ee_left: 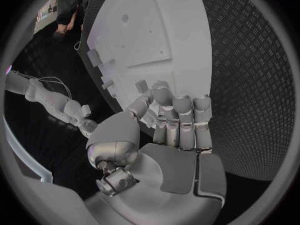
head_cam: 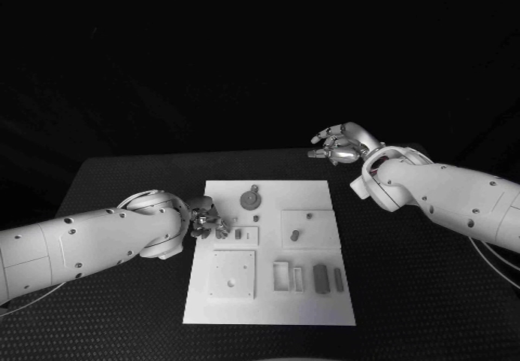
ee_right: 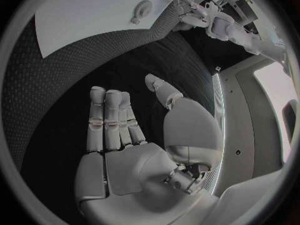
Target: Assemble the parts on the task board
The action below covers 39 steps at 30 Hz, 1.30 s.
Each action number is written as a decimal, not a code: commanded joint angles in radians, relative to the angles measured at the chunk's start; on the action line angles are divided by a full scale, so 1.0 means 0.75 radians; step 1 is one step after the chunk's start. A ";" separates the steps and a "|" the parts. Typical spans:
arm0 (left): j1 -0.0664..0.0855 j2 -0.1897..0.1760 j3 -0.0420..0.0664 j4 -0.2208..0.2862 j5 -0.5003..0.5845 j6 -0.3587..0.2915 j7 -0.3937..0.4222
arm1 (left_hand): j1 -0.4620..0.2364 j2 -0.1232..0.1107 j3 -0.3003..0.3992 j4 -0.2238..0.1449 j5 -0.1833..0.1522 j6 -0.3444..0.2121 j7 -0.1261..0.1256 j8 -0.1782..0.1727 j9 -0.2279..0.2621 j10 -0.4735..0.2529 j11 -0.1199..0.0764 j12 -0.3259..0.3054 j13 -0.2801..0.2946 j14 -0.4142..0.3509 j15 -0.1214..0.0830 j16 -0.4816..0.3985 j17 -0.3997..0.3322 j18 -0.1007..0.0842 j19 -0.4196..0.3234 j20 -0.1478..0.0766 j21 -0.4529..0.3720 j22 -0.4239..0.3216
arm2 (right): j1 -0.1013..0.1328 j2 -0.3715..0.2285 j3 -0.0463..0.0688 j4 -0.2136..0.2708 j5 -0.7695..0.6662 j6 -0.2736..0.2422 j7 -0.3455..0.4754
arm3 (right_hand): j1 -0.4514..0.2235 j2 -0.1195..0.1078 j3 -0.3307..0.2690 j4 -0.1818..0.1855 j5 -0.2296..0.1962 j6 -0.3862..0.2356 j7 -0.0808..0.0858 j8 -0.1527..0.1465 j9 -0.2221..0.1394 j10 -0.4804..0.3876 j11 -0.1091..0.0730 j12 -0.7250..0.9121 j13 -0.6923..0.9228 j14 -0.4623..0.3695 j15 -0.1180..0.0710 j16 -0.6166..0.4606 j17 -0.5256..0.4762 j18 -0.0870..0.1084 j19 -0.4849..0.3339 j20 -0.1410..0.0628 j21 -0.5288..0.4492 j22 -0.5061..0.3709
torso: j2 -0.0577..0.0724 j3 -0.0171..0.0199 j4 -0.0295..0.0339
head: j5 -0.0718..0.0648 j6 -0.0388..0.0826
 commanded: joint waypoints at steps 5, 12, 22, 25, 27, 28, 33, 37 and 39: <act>-0.003 -0.002 -0.002 -0.001 -0.040 0.054 -0.022 | -0.001 0.001 0.011 0.001 0.012 0.020 -0.002 0.008 0.000 0.021 -0.022 0.012 0.006 0.016 -0.028 0.010 0.003 0.014 0.005 -0.181 0.012 -0.002 | 0.000 -0.002 0.001 0.004 -0.008 0.010 0.008 | -0.011 0.004 -0.003 -0.007 0.006 0.002 0.010 0.007 -0.002 -0.013 0.000 0.009 -0.003 -0.011 -0.003 0.008 -0.002 0.040 0.002 0.010 -0.009 0.002 | 0.000 -0.0002 0.0004 | 0.001 -0.002; -0.004 -0.004 -0.002 0.000 -0.047 0.061 -0.025 | -0.001 -0.007 0.017 0.001 0.023 0.031 -0.006 0.012 0.000 0.022 -0.025 0.019 0.011 0.018 -0.028 0.017 0.006 0.015 0.004 -0.182 0.019 -0.003 | 0.000 -0.003 0.001 0.004 -0.008 0.011 0.009 | -0.011 0.004 -0.003 -0.006 0.007 0.002 0.010 0.007 -0.002 -0.014 0.000 0.009 -0.004 -0.011 -0.003 0.009 -0.003 0.040 0.002 0.010 -0.009 0.002 | 0.000 -0.0006 0.0015 | 0.001 -0.001; -0.005 -0.006 -0.002 0.001 -0.048 0.066 -0.023 | 0.002 -0.008 0.022 0.000 0.027 0.034 -0.007 0.013 -0.001 0.021 -0.027 0.022 0.013 0.018 -0.028 0.020 0.007 0.015 0.004 -0.183 0.021 -0.003 | -0.001 -0.003 0.001 0.003 -0.008 0.011 0.009 | -0.012 0.005 -0.004 -0.006 0.008 0.002 0.010 0.007 -0.003 -0.014 0.000 0.010 -0.005 -0.011 -0.003 0.009 -0.003 0.040 0.002 0.010 -0.010 0.003 | 0.000 -0.0012 0.0012 | 0.002 -0.004; -0.005 -0.006 -0.001 0.001 -0.048 0.066 -0.023 | 0.004 -0.009 0.024 0.000 0.028 0.035 -0.008 0.013 -0.001 0.021 -0.027 0.023 0.013 0.017 -0.028 0.021 0.007 0.016 0.004 -0.183 0.022 -0.003 | -0.001 -0.003 0.001 0.004 -0.008 0.011 0.009 | -0.012 0.005 -0.004 -0.006 0.008 0.002 0.010 0.007 -0.003 -0.014 0.000 0.011 -0.006 -0.011 -0.003 0.009 -0.004 0.040 0.002 0.010 -0.010 0.003 | 0.000 -0.0009 0.0010 | 0.003 -0.004; -0.005 -0.007 -0.001 0.001 -0.048 0.066 -0.023 | 0.005 -0.011 0.025 -0.001 0.029 0.035 -0.008 0.013 -0.001 0.020 -0.027 0.023 0.014 0.017 -0.028 0.021 0.007 0.016 0.003 -0.184 0.023 -0.003 | -0.001 -0.002 0.001 0.003 -0.008 0.011 0.010 | -0.012 0.005 -0.004 -0.006 0.008 0.002 0.010 0.007 -0.003 -0.014 0.000 0.011 -0.006 -0.011 -0.003 0.009 -0.004 0.040 0.002 0.010 -0.010 0.003 | 0.000 -0.0008 0.0008 | 0.003 -0.003; -0.005 -0.007 -0.001 0.000 -0.048 0.068 -0.022 | 0.007 -0.014 0.027 -0.001 0.029 0.036 -0.008 0.013 -0.001 0.020 -0.027 0.024 0.014 0.017 -0.028 0.022 0.007 0.016 0.003 -0.184 0.024 -0.004 | -0.001 -0.002 0.001 0.003 -0.008 0.011 0.009 | -0.013 0.005 -0.004 -0.006 0.008 0.002 0.010 0.007 -0.003 -0.014 0.000 0.011 -0.006 -0.011 -0.003 0.009 -0.004 0.040 0.002 0.010 -0.010 0.003 | 0.000 -0.0009 0.0008 | 0.003 -0.003; -0.006 -0.008 -0.001 0.000 -0.047 0.072 -0.022 | 0.014 -0.018 0.031 -0.001 0.028 0.037 -0.009 0.013 -0.001 0.019 -0.028 0.025 0.015 0.017 -0.028 0.023 0.007 0.017 0.003 -0.184 0.026 -0.004 | -0.001 -0.002 0.001 0.002 -0.008 0.011 0.009 | -0.013 0.004 -0.005 -0.006 0.008 0.002 0.010 0.007 -0.003 -0.014 0.000 0.011 -0.007 -0.011 -0.003 0.009 -0.004 0.040 0.002 0.010 -0.011 0.003 | 0.000 -0.0010 0.0007 | 0.003 -0.004; -0.006 -0.008 -0.001 0.001 -0.045 0.075 -0.022 | 0.019 -0.022 0.034 -0.001 0.027 0.038 -0.009 0.014 -0.001 0.019 -0.029 0.027 0.016 0.017 -0.028 0.025 0.008 0.017 0.003 -0.185 0.028 -0.004 | -0.001 -0.001 0.001 0.002 -0.008 0.012 0.009 | -0.013 0.005 -0.005 -0.006 0.008 0.002 0.010 0.007 -0.003 -0.015 0.000 0.012 -0.007 -0.012 -0.003 0.010 -0.004 0.040 0.002 0.010 -0.011 0.004 | 0.000 -0.0014 0.0011 | 0.003 -0.004; -0.006 -0.009 -0.001 0.002 -0.045 0.078 -0.022 | 0.021 -0.022 0.035 -0.001 0.027 0.039 -0.009 0.014 -0.001 0.019 -0.029 0.027 0.016 0.017 -0.028 0.025 0.008 0.017 0.003 -0.185 0.029 -0.005 | -0.001 -0.001 0.001 0.002 -0.008 0.012 0.010 | -0.013 0.005 -0.005 -0.006 0.009 0.001 0.010 0.007 -0.003 -0.015 0.000 0.012 -0.008 -0.012 -0.003 0.010 -0.005 0.040 0.002 0.010 -0.011 0.004 | 0.000 -0.0011 0.0007 | 0.003 -0.004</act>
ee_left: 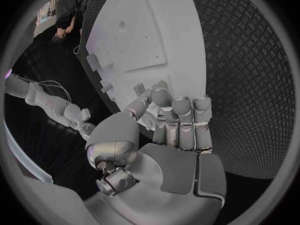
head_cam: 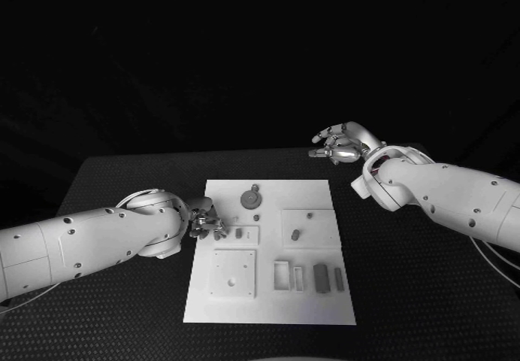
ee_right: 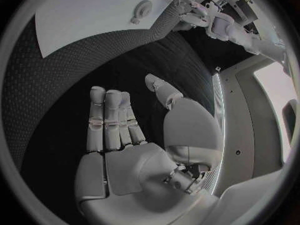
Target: Assemble the parts on the task board
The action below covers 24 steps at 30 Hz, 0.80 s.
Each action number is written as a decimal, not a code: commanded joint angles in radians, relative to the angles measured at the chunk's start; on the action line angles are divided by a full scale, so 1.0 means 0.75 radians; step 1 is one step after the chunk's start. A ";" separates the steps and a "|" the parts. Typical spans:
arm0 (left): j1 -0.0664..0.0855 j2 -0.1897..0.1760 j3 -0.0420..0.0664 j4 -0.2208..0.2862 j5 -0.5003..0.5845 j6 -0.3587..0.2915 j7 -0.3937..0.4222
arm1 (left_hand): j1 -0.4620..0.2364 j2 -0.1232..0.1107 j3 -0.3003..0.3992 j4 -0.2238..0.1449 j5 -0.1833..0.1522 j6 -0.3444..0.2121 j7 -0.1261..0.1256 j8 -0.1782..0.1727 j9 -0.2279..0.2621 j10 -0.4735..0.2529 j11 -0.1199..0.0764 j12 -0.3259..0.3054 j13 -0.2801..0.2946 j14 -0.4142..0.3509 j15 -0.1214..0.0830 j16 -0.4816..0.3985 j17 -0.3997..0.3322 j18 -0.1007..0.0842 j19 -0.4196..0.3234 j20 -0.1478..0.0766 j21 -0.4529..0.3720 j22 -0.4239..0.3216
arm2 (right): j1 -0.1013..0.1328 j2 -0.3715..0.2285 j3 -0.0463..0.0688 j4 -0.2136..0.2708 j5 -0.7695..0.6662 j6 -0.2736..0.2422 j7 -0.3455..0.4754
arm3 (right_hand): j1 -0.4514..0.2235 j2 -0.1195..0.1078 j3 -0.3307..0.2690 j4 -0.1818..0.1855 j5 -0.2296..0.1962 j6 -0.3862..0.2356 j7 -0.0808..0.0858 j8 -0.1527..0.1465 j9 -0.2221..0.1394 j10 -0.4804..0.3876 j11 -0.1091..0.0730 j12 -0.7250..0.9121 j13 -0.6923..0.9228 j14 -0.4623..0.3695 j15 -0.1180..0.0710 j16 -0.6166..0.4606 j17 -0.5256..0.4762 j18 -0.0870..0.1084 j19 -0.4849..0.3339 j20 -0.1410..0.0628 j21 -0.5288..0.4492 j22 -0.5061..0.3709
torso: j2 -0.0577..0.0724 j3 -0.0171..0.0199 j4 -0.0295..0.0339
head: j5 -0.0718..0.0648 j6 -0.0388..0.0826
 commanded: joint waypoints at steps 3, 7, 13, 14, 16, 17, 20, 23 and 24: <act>-0.005 -0.002 -0.003 0.000 -0.007 0.033 -0.015 | 0.020 0.000 0.009 0.000 0.000 0.008 0.000 0.007 0.002 -0.001 -0.007 0.007 0.002 0.002 -0.011 0.005 0.001 0.017 0.004 -0.185 0.009 -0.002 | 0.000 0.001 0.001 0.000 -0.008 0.012 0.009 | -0.013 0.005 -0.005 -0.006 0.009 0.000 0.007 0.007 -0.002 -0.005 0.000 0.007 -0.002 -0.007 0.002 0.004 -0.002 0.040 0.002 0.010 -0.006 0.001 | 0.000 0.0003 -0.0008 | -0.002 -0.001; -0.005 -0.003 -0.003 -0.001 0.000 0.032 -0.014 | 0.024 -0.001 0.011 0.001 0.001 0.007 0.000 0.007 0.002 -0.001 -0.007 0.007 0.002 0.000 -0.010 0.005 0.001 0.017 0.003 -0.185 0.010 -0.003 | 0.000 0.001 0.001 0.000 -0.008 0.011 0.010 | -0.013 0.005 -0.005 -0.006 0.009 0.000 0.007 0.007 -0.002 -0.005 0.000 0.007 -0.003 -0.007 0.002 0.005 -0.002 0.040 0.002 0.010 -0.006 0.001 | 0.001 0.0002 -0.0009 | -0.001 -0.001; -0.005 -0.004 -0.003 0.000 0.002 0.038 -0.011 | 0.029 -0.006 0.014 0.001 0.013 0.008 0.000 0.006 0.001 -0.002 -0.007 0.007 0.002 -0.001 -0.009 0.006 0.001 0.017 0.001 -0.185 0.012 -0.004 | -0.001 0.002 0.001 -0.001 -0.008 0.011 0.010 | -0.013 0.005 -0.005 -0.006 0.009 0.000 0.007 0.007 -0.002 -0.005 0.000 0.008 -0.003 -0.007 0.002 0.005 -0.003 0.040 0.003 0.010 -0.007 0.002 | 0.000 0.0001 -0.0010 | -0.002 -0.001; -0.005 -0.004 -0.003 0.000 0.003 0.040 -0.011 | 0.030 -0.006 0.014 0.001 0.014 0.008 0.000 0.006 0.001 -0.002 -0.007 0.007 0.002 -0.001 -0.009 0.006 0.001 0.017 0.001 -0.185 0.012 -0.005 | -0.001 0.002 0.001 -0.001 -0.008 0.012 0.010 | -0.013 0.005 -0.005 -0.006 0.009 0.000 0.007 0.007 -0.002 -0.005 0.000 0.008 -0.003 -0.007 0.002 0.005 -0.003 0.040 0.003 0.010 -0.007 0.002 | 0.000 0.0006 -0.0010 | -0.003 -0.001; -0.005 -0.004 -0.003 0.000 0.005 0.043 -0.011 | 0.030 -0.007 0.015 0.001 0.015 0.008 0.000 0.006 0.001 -0.002 -0.007 0.007 0.002 -0.001 -0.008 0.006 0.001 0.017 0.001 -0.185 0.012 -0.005 | -0.001 0.003 0.001 -0.001 -0.008 0.011 0.010 | -0.013 0.005 -0.005 -0.006 0.009 0.000 0.007 0.007 -0.002 -0.006 0.000 0.008 -0.004 -0.007 0.002 0.005 -0.003 0.040 0.003 0.010 -0.007 0.002 | 0.000 0.0011 -0.0004 | -0.004 -0.002; -0.005 -0.004 -0.003 0.000 0.005 0.049 -0.010 | 0.030 -0.007 0.015 0.001 0.015 0.008 0.000 0.006 0.001 -0.002 -0.007 0.007 0.002 -0.001 -0.008 0.006 0.001 0.017 0.001 -0.185 0.012 -0.005 | -0.001 0.003 0.001 -0.001 -0.008 0.012 0.010 | -0.013 0.005 -0.005 -0.006 0.009 0.000 0.007 0.007 -0.002 -0.006 0.000 0.008 -0.004 -0.007 0.002 0.005 -0.003 0.040 0.003 0.010 -0.007 0.002 | 0.000 0.0011 -0.0004 | -0.004 -0.002; -0.005 -0.003 -0.003 0.000 0.005 0.056 -0.009 | 0.031 -0.008 0.015 0.001 0.015 0.008 0.000 0.006 0.001 -0.002 -0.007 0.007 0.002 -0.001 -0.008 0.006 0.001 0.017 0.000 -0.185 0.012 -0.005 | -0.001 0.003 0.001 -0.002 -0.008 0.011 0.010 | -0.013 0.005 -0.005 -0.006 0.009 0.000 0.007 0.007 -0.003 -0.006 0.000 0.008 -0.004 -0.007 0.002 0.005 -0.003 0.040 0.003 0.009 -0.007 0.002 | 0.000 0.0012 -0.0012 | -0.006 0.000; -0.006 -0.002 -0.003 0.001 0.005 0.061 -0.008 | 0.032 -0.008 0.015 0.001 0.016 0.008 0.000 0.006 0.001 -0.002 -0.007 0.008 0.002 -0.001 -0.008 0.006 0.001 0.017 0.000 -0.185 0.013 -0.005 | -0.001 0.003 0.001 -0.002 -0.008 0.012 0.010 | -0.013 0.005 -0.005 -0.006 0.009 -0.001 0.007 0.008 -0.003 -0.006 0.000 0.009 -0.004 -0.007 0.002 0.005 -0.003 0.040 0.003 0.009 -0.007 0.002 | 0.000 0.0012 -0.0009 | -0.005 -0.001; -0.006 -0.002 -0.003 0.001 0.005 0.063 -0.008 | 0.033 -0.009 0.016 0.001 0.017 0.008 0.000 0.007 0.001 -0.002 -0.007 0.008 0.002 -0.001 -0.008 0.007 0.001 0.017 0.000 -0.185 0.013 -0.005 | -0.001 0.003 0.001 -0.002 -0.008 0.012 0.010 | -0.013 0.005 -0.005 -0.006 0.009 -0.001 0.007 0.008 -0.003 -0.006 0.000 0.009 -0.004 -0.007 0.002 0.005 -0.003 0.040 0.003 0.009 -0.007 0.002 | 0.000 0.0012 -0.0009 | -0.005 -0.001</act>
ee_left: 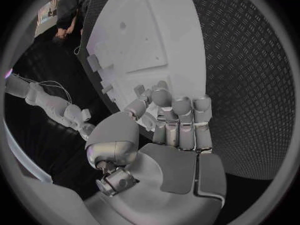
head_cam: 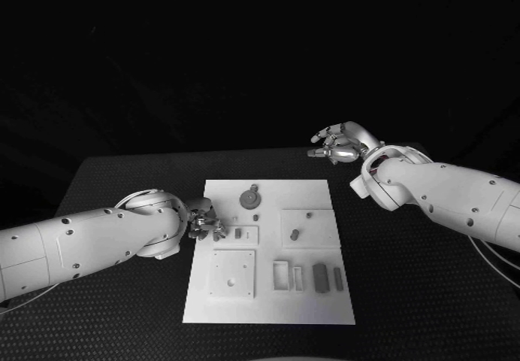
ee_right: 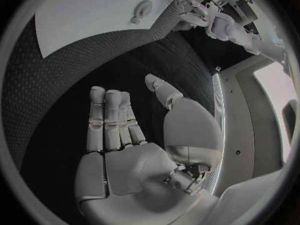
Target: Assemble the parts on the task board
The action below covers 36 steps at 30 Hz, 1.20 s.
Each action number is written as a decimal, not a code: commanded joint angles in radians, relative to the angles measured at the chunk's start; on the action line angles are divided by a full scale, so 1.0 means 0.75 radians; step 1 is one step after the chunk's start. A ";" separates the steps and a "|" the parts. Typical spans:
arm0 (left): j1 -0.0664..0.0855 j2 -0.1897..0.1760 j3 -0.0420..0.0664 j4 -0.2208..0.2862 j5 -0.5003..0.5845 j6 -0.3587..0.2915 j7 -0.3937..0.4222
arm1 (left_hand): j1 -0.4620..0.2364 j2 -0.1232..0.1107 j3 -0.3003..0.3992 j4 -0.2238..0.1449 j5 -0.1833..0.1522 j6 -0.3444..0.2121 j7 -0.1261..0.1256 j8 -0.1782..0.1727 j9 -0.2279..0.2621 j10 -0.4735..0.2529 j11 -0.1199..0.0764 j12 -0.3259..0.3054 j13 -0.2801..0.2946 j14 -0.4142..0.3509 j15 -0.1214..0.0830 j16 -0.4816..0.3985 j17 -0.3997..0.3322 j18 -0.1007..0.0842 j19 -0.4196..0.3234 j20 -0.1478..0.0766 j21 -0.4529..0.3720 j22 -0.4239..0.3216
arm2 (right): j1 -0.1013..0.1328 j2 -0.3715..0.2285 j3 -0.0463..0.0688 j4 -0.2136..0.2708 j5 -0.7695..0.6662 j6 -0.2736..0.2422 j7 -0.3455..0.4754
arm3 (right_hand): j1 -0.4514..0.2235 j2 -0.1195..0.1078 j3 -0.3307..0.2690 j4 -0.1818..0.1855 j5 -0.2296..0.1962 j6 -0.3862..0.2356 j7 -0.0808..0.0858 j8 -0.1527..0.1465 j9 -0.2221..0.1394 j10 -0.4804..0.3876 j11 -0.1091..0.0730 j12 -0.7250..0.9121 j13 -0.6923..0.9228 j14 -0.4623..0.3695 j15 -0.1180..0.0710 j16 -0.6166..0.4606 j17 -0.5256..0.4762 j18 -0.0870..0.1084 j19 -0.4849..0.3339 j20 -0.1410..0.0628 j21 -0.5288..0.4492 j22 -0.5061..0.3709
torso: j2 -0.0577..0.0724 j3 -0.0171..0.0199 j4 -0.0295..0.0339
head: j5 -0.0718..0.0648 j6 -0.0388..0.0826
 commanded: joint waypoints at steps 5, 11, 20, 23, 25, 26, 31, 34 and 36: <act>-0.006 0.000 -0.004 -0.001 0.000 0.050 -0.011 | 0.027 -0.001 0.009 -0.002 0.008 0.011 -0.002 0.004 -0.001 -0.002 -0.008 0.009 0.002 -0.001 -0.008 0.008 0.001 0.017 0.000 -0.185 0.009 -0.002 | 0.000 0.002 0.001 0.000 -0.008 0.012 0.010 | -0.013 0.005 -0.006 -0.006 0.009 0.000 0.011 0.008 -0.002 -0.006 0.000 0.009 -0.002 -0.007 0.002 0.005 -0.002 0.040 0.003 0.009 -0.007 0.002 | 0.000 0.0005 -0.0006 | 0.000 -0.001; -0.006 0.003 -0.004 -0.006 0.000 0.050 -0.012 | 0.031 -0.004 0.010 -0.001 0.008 0.011 -0.002 0.005 -0.001 -0.002 -0.009 0.009 0.002 -0.001 -0.008 0.009 0.001 0.017 0.000 -0.185 0.011 -0.003 | 0.000 0.001 0.001 0.001 -0.008 0.011 0.010 | -0.013 0.005 -0.006 -0.006 0.009 0.000 0.011 0.008 -0.002 -0.006 0.000 0.010 -0.003 -0.008 0.002 0.006 -0.003 0.040 0.003 0.009 -0.008 0.003 | 0.000 0.0007 0.0002 | 0.001 0.002; -0.005 0.010 -0.004 -0.014 -0.001 0.070 -0.025 | 0.011 -0.008 -0.004 0.008 -0.019 0.010 0.001 0.003 -0.003 -0.003 -0.005 0.011 0.001 -0.002 -0.008 0.008 -0.001 0.015 0.000 -0.183 0.013 -0.008 | 0.000 0.001 0.001 0.003 -0.008 0.012 0.010 | -0.014 0.006 -0.006 -0.006 0.009 0.000 0.011 0.008 -0.002 -0.007 0.000 0.010 -0.004 -0.008 0.002 0.006 -0.003 0.040 0.003 0.009 -0.008 0.003 | 0.000 0.0010 -0.0010 | 0.003 0.001; -0.005 0.014 -0.004 -0.020 -0.003 0.076 -0.029 | -0.013 -0.021 -0.017 0.020 -0.030 0.011 0.002 0.002 -0.004 -0.002 -0.004 0.011 0.001 -0.003 -0.008 0.009 -0.002 0.014 -0.001 -0.182 0.014 -0.012 | 0.000 0.001 0.001 0.004 -0.008 0.012 0.010 | -0.014 0.006 -0.006 -0.006 0.009 0.000 0.011 0.008 -0.002 -0.007 0.000 0.011 -0.004 -0.008 0.002 0.006 -0.003 0.040 0.003 0.009 -0.008 0.003 | 0.000 0.0014 -0.0004 | 0.003 0.000; -0.005 0.021 -0.004 -0.028 -0.004 0.077 -0.031 | -0.016 -0.022 -0.019 0.022 -0.030 0.011 0.002 0.002 -0.005 -0.002 -0.004 0.011 0.001 -0.003 -0.008 0.009 -0.002 0.014 -0.001 -0.182 0.014 -0.013 | 0.000 0.001 0.001 0.004 -0.008 0.011 0.010 | -0.014 0.006 -0.007 -0.006 0.009 0.000 0.011 0.008 -0.002 -0.007 0.000 0.011 -0.005 -0.008 0.002 0.006 -0.003 0.040 0.003 0.009 -0.008 0.003 | 0.000 0.0011 -0.0009 | 0.004 -0.002; -0.005 0.025 -0.004 -0.031 -0.004 0.077 -0.031 | -0.019 -0.023 -0.020 0.024 -0.030 0.012 0.002 0.002 -0.005 -0.002 -0.004 0.011 0.001 -0.003 -0.008 0.009 -0.002 0.014 -0.001 -0.183 0.014 -0.014 | 0.000 0.001 0.001 0.004 -0.008 0.011 0.010 | -0.014 0.006 -0.007 -0.006 0.009 0.000 0.011 0.008 -0.002 -0.007 0.000 0.011 -0.005 -0.008 0.002 0.006 -0.003 0.040 0.003 0.010 -0.008 0.003 | 0.000 0.0013 -0.0010 | 0.004 -0.001; -0.005 0.039 -0.004 -0.042 -0.004 0.078 -0.029 | -0.030 -0.026 -0.025 0.031 -0.031 0.012 0.002 0.002 -0.006 -0.002 -0.004 0.011 0.000 -0.003 -0.009 0.010 -0.003 0.014 -0.001 -0.183 0.014 -0.015 | 0.000 0.002 0.001 0.002 -0.008 0.011 0.010 | -0.014 0.005 -0.007 -0.005 0.009 0.000 0.011 0.008 -0.002 -0.007 0.000 0.011 -0.005 -0.008 0.002 0.006 -0.003 0.040 0.003 0.010 -0.008 0.003 | 0.000 0.0003 -0.0027 | 0.004 0.001; -0.005 0.042 -0.004 -0.042 -0.004 0.078 -0.028 | -0.046 -0.034 -0.032 0.042 -0.032 0.014 0.001 0.002 -0.006 -0.001 -0.004 0.012 0.000 -0.002 -0.009 0.011 -0.003 0.014 -0.001 -0.182 0.015 -0.017 | 0.000 0.002 0.001 0.002 -0.008 0.011 0.010 | -0.015 0.005 -0.007 -0.005 0.009 0.000 0.011 0.008 -0.002 -0.007 0.000 0.011 -0.005 -0.008 0.002 0.006 -0.004 0.040 0.003 0.010 -0.008 0.003 | 0.000 0.0003 -0.0028 | 0.002 0.000; -0.005 0.044 -0.004 -0.041 -0.004 0.080 -0.027 | -0.048 -0.036 -0.033 0.044 -0.032 0.015 0.001 0.002 -0.006 -0.001 -0.005 0.012 0.000 -0.002 -0.009 0.011 -0.003 0.014 -0.001 -0.183 0.015 -0.018 | 0.000 0.002 0.001 0.002 -0.008 0.011 0.009 | -0.015 0.005 -0.007 -0.005 0.010 0.000 0.011 0.008 -0.002 -0.007 0.000 0.011 -0.005 -0.008 0.002 0.006 -0.004 0.040 0.003 0.010 -0.009 0.003 | 0.000 0.0002 -0.0024 | 0.001 -0.001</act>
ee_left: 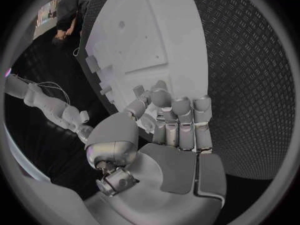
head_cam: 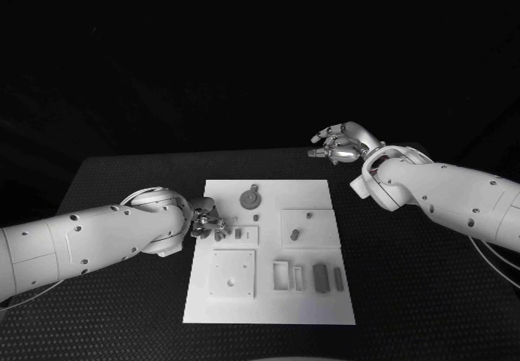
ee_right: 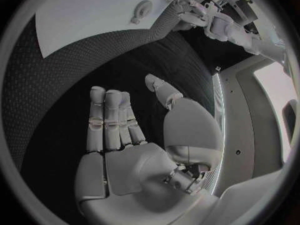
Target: Assemble the parts on the task board
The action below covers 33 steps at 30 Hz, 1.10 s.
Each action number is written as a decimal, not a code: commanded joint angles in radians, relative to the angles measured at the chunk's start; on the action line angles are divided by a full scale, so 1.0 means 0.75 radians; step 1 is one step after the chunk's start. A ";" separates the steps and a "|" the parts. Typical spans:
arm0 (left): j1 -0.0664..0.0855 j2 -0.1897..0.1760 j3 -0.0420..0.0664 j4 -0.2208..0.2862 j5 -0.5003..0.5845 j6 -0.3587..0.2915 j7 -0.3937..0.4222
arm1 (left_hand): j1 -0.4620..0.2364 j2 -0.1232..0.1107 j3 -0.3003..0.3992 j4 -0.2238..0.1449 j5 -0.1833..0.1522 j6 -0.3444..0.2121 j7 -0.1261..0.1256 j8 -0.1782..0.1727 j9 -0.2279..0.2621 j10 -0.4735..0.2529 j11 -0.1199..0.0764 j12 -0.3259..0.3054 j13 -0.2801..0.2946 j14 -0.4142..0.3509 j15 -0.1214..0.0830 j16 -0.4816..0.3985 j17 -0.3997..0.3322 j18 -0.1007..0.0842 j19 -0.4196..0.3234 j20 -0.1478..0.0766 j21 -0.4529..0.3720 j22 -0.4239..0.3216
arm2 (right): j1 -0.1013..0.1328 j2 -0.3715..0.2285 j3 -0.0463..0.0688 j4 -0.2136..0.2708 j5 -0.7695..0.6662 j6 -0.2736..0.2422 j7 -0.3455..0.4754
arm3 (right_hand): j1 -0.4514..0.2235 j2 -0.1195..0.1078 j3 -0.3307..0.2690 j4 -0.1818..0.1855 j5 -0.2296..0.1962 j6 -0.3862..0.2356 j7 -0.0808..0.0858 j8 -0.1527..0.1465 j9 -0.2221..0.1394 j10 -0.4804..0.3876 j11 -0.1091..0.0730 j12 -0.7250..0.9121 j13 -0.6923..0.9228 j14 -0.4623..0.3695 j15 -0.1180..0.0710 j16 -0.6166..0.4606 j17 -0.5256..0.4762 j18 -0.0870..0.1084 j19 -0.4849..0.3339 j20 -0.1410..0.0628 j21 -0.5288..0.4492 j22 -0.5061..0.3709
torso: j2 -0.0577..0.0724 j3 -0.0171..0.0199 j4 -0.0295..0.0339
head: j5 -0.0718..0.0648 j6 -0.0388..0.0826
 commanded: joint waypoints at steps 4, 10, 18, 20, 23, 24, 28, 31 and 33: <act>-0.007 0.007 -0.006 0.001 -0.002 0.048 -0.015 | -0.026 -0.022 -0.001 0.019 -0.009 0.009 0.001 -0.007 -0.001 -0.003 -0.012 0.009 0.001 0.002 -0.009 0.008 -0.001 0.017 0.000 -0.185 0.007 -0.005 | 0.000 0.000 0.001 0.001 -0.008 0.012 0.009 | -0.010 0.000 -0.003 -0.002 0.005 -0.001 0.007 0.008 -0.002 -0.007 0.000 0.006 -0.002 -0.008 0.002 0.006 -0.001 0.040 0.003 0.010 -0.009 0.002 | -0.001 -0.0010 0.0022 | -0.005 -0.002; -0.007 0.005 -0.006 -0.002 -0.003 0.050 -0.019 | -0.044 -0.070 -0.004 0.039 -0.011 0.010 0.001 -0.007 -0.002 -0.003 -0.013 0.011 0.001 0.002 -0.011 0.010 -0.002 0.020 0.002 -0.187 0.010 -0.010 | 0.000 -0.001 0.001 0.002 -0.008 0.012 0.009 | -0.010 0.000 -0.003 -0.001 0.005 -0.001 0.007 0.008 -0.002 -0.007 0.000 0.007 -0.003 -0.008 0.002 0.006 -0.002 0.040 0.003 0.010 -0.009 0.002 | 0.000 -0.0007 0.0028 | -0.007 -0.003; -0.007 0.000 -0.005 -0.010 -0.026 0.047 -0.024 | -0.082 -0.132 -0.017 0.070 -0.013 0.008 0.001 -0.005 0.000 -0.004 -0.013 0.012 0.002 -0.001 -0.011 0.013 -0.002 0.021 0.002 -0.187 0.012 -0.016 | 0.000 -0.003 0.001 0.001 -0.008 0.012 0.009 | -0.011 -0.001 -0.004 -0.001 0.006 -0.001 0.007 0.008 -0.003 -0.008 0.000 0.007 -0.004 -0.009 0.003 0.007 -0.002 0.040 0.003 0.010 -0.010 0.003 | 0.000 -0.0012 0.0018 | -0.008 0.001; -0.007 0.000 -0.005 -0.012 -0.036 0.044 -0.026 | -0.092 -0.146 -0.019 0.078 -0.013 0.007 0.001 -0.005 0.001 -0.004 -0.013 0.012 0.003 -0.002 -0.012 0.013 -0.002 0.022 0.001 -0.187 0.012 -0.017 | 0.000 -0.002 0.001 0.001 -0.008 0.011 0.009 | -0.012 -0.001 -0.005 -0.001 0.006 -0.002 0.007 0.008 -0.003 -0.008 0.000 0.008 -0.004 -0.009 0.003 0.007 -0.002 0.040 0.003 0.010 -0.010 0.003 | 0.000 -0.0011 0.0022 | -0.009 0.001; -0.007 -0.001 -0.005 -0.017 -0.038 0.035 -0.028 | -0.110 -0.169 -0.020 0.095 -0.013 0.007 0.000 -0.004 0.002 -0.005 -0.013 0.013 0.003 -0.003 -0.012 0.014 -0.002 0.024 0.000 -0.188 0.013 -0.020 | 0.000 -0.002 0.001 0.000 -0.008 0.012 0.010 | -0.013 -0.002 -0.005 -0.001 0.006 -0.002 0.007 0.008 -0.003 -0.008 0.000 0.008 -0.005 -0.009 0.003 0.007 -0.003 0.040 0.003 0.010 -0.010 0.003 | 0.000 -0.0012 0.0024 | -0.009 0.002; -0.007 -0.001 -0.005 -0.017 -0.039 0.027 -0.031 | -0.122 -0.181 -0.019 0.107 -0.013 0.006 0.000 -0.004 0.003 -0.005 -0.013 0.013 0.003 -0.003 -0.012 0.014 -0.002 0.024 0.000 -0.188 0.013 -0.021 | 0.000 -0.002 0.001 0.000 -0.008 0.015 0.010 | -0.013 -0.002 -0.005 0.000 0.007 -0.002 0.007 0.008 -0.003 -0.008 0.000 0.008 -0.005 -0.009 0.003 0.007 -0.003 0.040 0.003 0.010 -0.010 0.003 | 0.000 -0.0015 0.0024 | -0.009 0.002; -0.007 -0.003 -0.004 -0.021 -0.037 0.006 -0.028 | -0.158 -0.215 -0.015 0.146 -0.013 0.004 0.000 -0.003 0.005 -0.006 -0.014 0.012 0.003 -0.004 -0.016 0.014 -0.003 0.028 0.000 -0.190 0.014 -0.026 | -0.001 0.000 0.001 -0.002 -0.008 0.014 0.012 | -0.014 -0.006 -0.007 -0.001 0.008 -0.004 0.008 0.007 -0.004 -0.010 0.001 0.009 -0.007 -0.010 0.003 0.007 -0.004 0.040 0.002 0.010 -0.012 0.004 | 0.000 -0.0022 0.0013 | -0.010 0.002; -0.007 -0.004 -0.003 -0.025 -0.024 -0.020 -0.022 | -0.186 -0.250 -0.008 0.175 -0.013 0.002 -0.001 -0.002 0.007 -0.006 -0.014 0.011 0.003 -0.005 -0.019 0.014 -0.004 0.030 0.000 -0.192 0.015 -0.030 | -0.001 0.001 0.001 -0.002 -0.008 0.015 0.012 | -0.015 -0.007 -0.008 -0.002 0.010 -0.005 0.008 0.006 -0.004 -0.011 0.001 0.009 -0.008 -0.011 0.003 0.007 -0.004 0.040 0.002 0.010 -0.012 0.004 | 0.000 -0.0015 0.0016 | -0.011 0.003; -0.007 -0.003 -0.002 -0.026 -0.017 -0.029 -0.021 | -0.211 -0.273 0.000 0.206 -0.013 0.001 -0.001 -0.001 0.008 -0.006 -0.015 0.011 0.003 -0.005 -0.021 0.014 -0.005 0.032 0.000 -0.193 0.016 -0.033 | -0.001 0.001 0.001 -0.002 -0.008 0.016 0.012 | -0.015 -0.007 -0.008 -0.002 0.010 -0.005 0.008 0.006 -0.004 -0.011 0.001 0.009 -0.008 -0.011 0.003 0.007 -0.004 0.040 0.002 0.010 -0.012 0.004 | 0.000 -0.0014 0.0018 | -0.011 0.004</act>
